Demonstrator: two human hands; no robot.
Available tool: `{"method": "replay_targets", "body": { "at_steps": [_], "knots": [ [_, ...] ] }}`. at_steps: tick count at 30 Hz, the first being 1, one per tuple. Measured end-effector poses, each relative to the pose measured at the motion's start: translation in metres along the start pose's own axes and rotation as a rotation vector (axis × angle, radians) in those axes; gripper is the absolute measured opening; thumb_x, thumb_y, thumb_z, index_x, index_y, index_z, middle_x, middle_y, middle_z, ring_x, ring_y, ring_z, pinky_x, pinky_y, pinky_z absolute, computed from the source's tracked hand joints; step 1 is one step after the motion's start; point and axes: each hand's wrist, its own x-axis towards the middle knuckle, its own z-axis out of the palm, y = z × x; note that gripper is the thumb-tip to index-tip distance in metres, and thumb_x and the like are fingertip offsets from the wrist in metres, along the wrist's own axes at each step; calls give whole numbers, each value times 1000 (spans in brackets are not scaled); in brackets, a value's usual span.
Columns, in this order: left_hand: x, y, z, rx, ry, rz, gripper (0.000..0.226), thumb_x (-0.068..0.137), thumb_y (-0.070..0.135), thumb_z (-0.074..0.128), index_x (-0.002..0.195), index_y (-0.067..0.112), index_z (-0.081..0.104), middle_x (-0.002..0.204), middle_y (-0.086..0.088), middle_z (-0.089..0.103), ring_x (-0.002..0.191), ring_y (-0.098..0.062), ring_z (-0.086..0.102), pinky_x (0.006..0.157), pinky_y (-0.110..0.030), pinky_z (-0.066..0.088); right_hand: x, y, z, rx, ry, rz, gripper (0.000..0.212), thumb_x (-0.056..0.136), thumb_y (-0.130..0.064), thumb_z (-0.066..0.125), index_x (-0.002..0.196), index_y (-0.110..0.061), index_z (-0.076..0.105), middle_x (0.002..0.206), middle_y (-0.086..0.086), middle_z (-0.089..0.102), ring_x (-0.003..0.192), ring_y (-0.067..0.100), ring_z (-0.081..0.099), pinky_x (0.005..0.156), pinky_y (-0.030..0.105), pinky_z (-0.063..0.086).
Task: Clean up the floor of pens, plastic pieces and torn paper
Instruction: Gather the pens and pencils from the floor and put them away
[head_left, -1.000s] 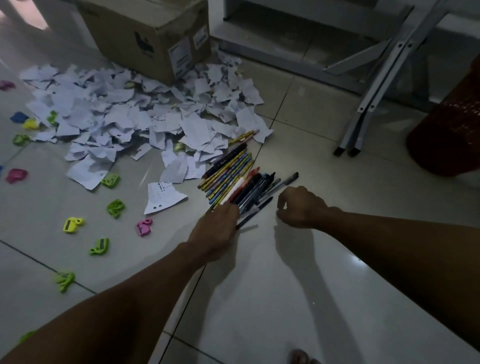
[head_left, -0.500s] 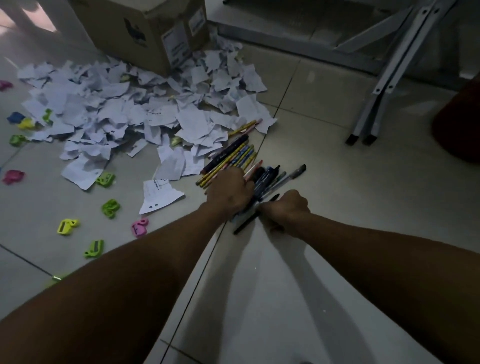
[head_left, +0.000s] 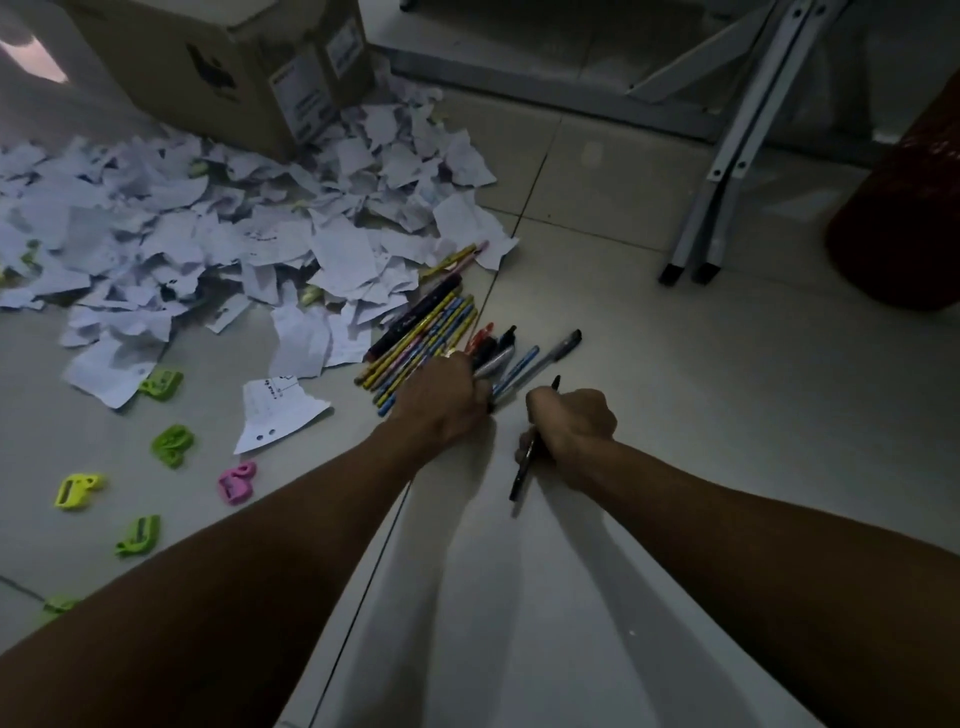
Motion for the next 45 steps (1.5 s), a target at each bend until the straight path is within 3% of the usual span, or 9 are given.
{"method": "replay_targets", "body": {
  "at_steps": [6,9,15,23,27,32,37,40,45],
  "knots": [
    [-9,2,-8,-330,119,-42,16,97,17,39,84,9,46,71,-6,47,64,-20,46,56,-32,35,29,-27,-10,191,116,47,16,91,-16,46,79,-5,46,88,9,50,73,19,48,52,22,31],
    [-13,1,-11,-579,100,-143,28,100,15,36,73,12,44,61,-5,44,51,-19,44,49,-27,33,30,-40,-12,82,139,-45,22,86,-23,64,93,-3,61,83,9,60,63,20,54,50,22,40],
    [-16,1,-33,-1073,21,-419,18,100,7,39,97,10,57,64,-7,53,47,-18,52,36,-21,39,42,-52,-4,-107,183,-85,42,77,-25,80,107,0,64,105,12,68,91,24,66,70,25,50],
    [-16,-12,-42,-1079,23,-550,29,94,22,43,65,14,41,49,-2,38,34,-12,29,41,-20,22,39,-49,-5,-128,199,-146,34,86,-23,60,112,-2,59,104,11,63,86,27,62,69,27,51],
    [-17,-9,-42,-1072,4,-541,30,96,25,46,71,10,49,49,-6,49,41,-20,49,44,-25,40,25,-42,-14,86,128,-99,23,91,-19,43,95,-4,59,72,10,67,46,15,56,38,16,34],
    [-24,-3,-44,-1270,-104,-526,20,97,13,43,81,6,52,67,-11,56,71,-27,62,67,-36,54,12,-25,-14,306,-27,-7,18,87,-13,41,77,-7,54,65,8,53,48,18,44,49,25,32],
    [-32,-6,-42,-1048,-36,-495,15,95,3,44,99,8,58,58,-4,46,37,-12,41,36,-19,31,8,-12,-12,364,-118,57,20,93,-15,37,78,-8,48,60,10,46,47,20,41,48,27,37],
    [-34,-7,-39,-978,95,-495,9,92,3,53,95,9,59,54,-2,43,30,-5,38,30,-13,28,9,-12,-6,235,-89,11,22,90,-28,51,78,-11,52,59,7,46,44,17,37,43,18,26],
    [-34,-16,-34,-967,140,-540,8,88,6,62,82,7,56,46,-1,38,27,-7,31,32,-15,23,10,-12,8,-240,52,-180,55,68,-42,83,101,-4,61,91,8,61,79,23,61,60,25,48]
  ]
}}
